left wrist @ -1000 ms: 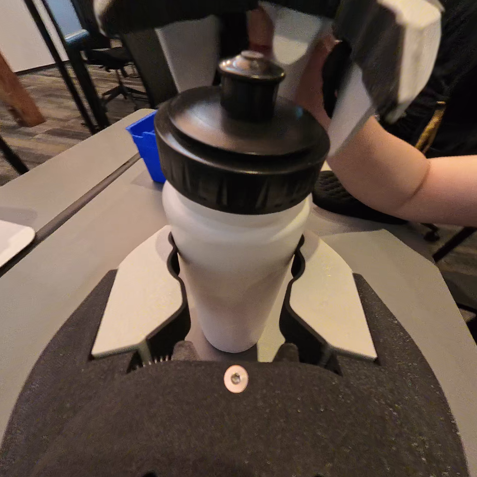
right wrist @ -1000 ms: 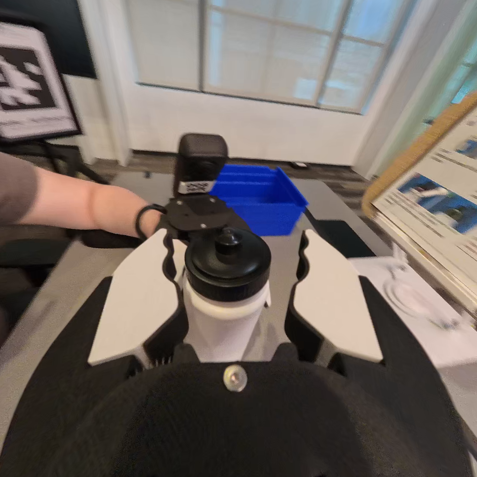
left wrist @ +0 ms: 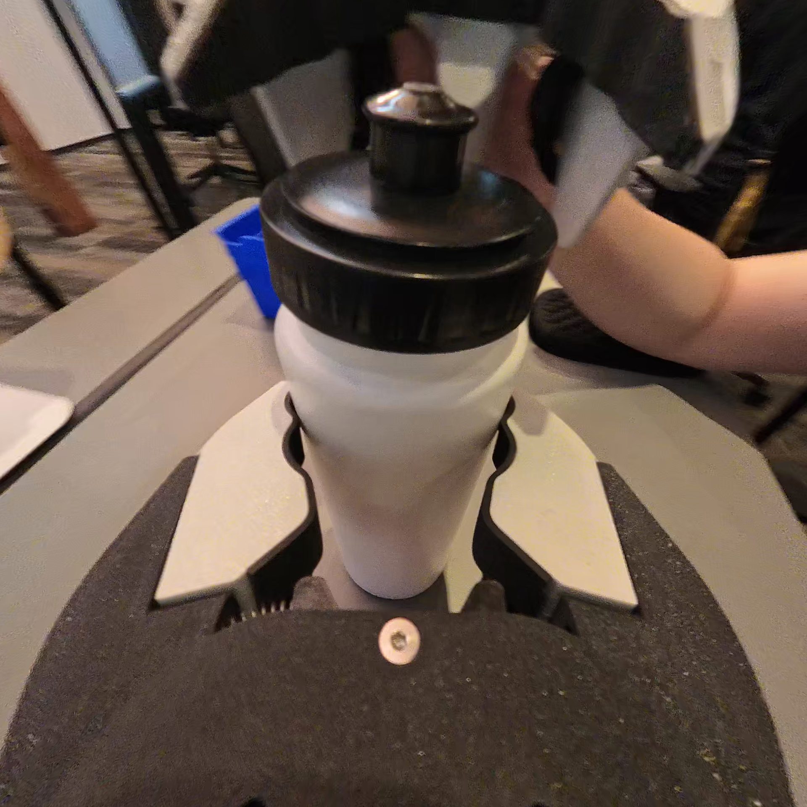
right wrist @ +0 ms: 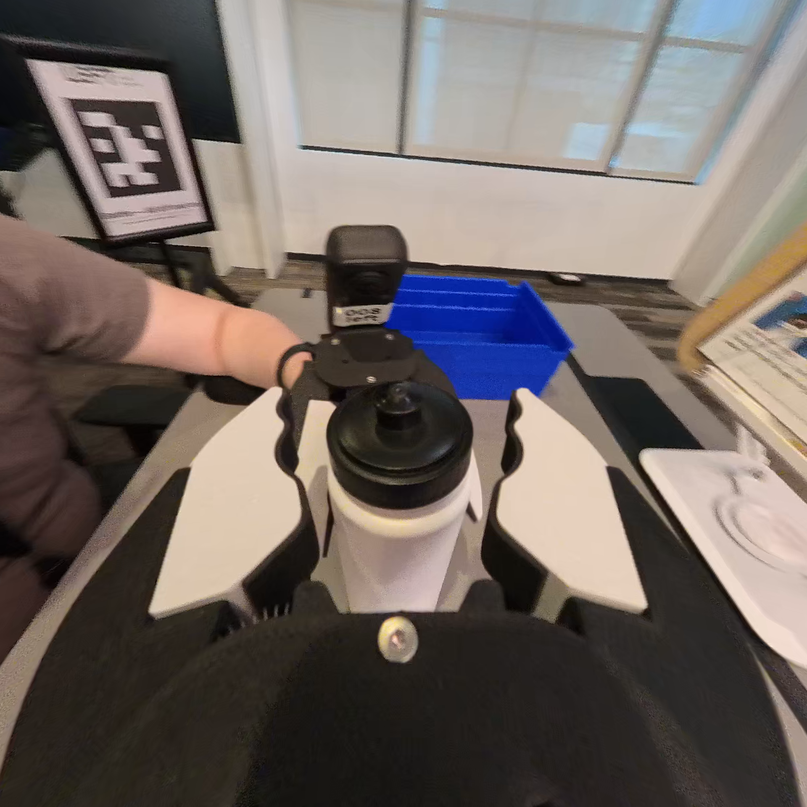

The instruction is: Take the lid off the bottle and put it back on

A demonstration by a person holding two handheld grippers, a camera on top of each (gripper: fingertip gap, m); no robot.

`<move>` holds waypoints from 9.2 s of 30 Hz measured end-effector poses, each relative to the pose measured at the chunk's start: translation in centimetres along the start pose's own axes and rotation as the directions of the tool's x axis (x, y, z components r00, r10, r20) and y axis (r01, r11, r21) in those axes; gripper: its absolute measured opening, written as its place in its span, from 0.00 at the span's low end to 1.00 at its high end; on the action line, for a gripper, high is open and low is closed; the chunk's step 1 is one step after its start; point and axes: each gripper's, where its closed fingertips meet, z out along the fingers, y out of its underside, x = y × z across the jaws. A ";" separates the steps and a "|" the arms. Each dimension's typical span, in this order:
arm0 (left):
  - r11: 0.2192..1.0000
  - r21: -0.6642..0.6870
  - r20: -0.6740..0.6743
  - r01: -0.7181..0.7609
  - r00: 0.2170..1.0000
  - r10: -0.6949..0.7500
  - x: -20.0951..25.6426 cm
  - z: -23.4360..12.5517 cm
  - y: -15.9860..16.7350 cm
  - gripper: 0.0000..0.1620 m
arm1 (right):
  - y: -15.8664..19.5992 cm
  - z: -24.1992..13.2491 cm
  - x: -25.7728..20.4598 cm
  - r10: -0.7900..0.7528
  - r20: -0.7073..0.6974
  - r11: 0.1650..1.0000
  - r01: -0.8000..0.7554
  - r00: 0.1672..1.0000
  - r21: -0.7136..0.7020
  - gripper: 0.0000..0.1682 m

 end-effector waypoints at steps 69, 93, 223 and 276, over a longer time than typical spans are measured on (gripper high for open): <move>0.993 0.072 -0.113 0.091 0.990 -0.083 0.0 -1.9 -2.6 0.53 | 12.6 -26.3 16.0 -0.097 -0.826 0.801 -0.449 0.555 -0.396 0.46; 0.976 0.182 -0.181 0.121 0.979 -0.088 1.8 -5.1 -7.3 0.53 | 3.8 2.3 -2.6 0.264 0.258 0.964 -0.246 0.929 -0.099 0.52; 0.204 -0.631 0.767 0.749 0.641 0.020 -11.8 -18.3 16.2 0.36 | 24.1 -18.1 6.6 0.241 -0.919 -0.010 -0.946 0.313 -0.325 0.09; 0.831 -0.214 0.616 0.513 0.731 -0.292 -9.8 -28.6 -1.8 0.30 | 23.8 -25.5 5.1 0.290 -0.954 -0.182 -0.975 0.073 -0.130 0.04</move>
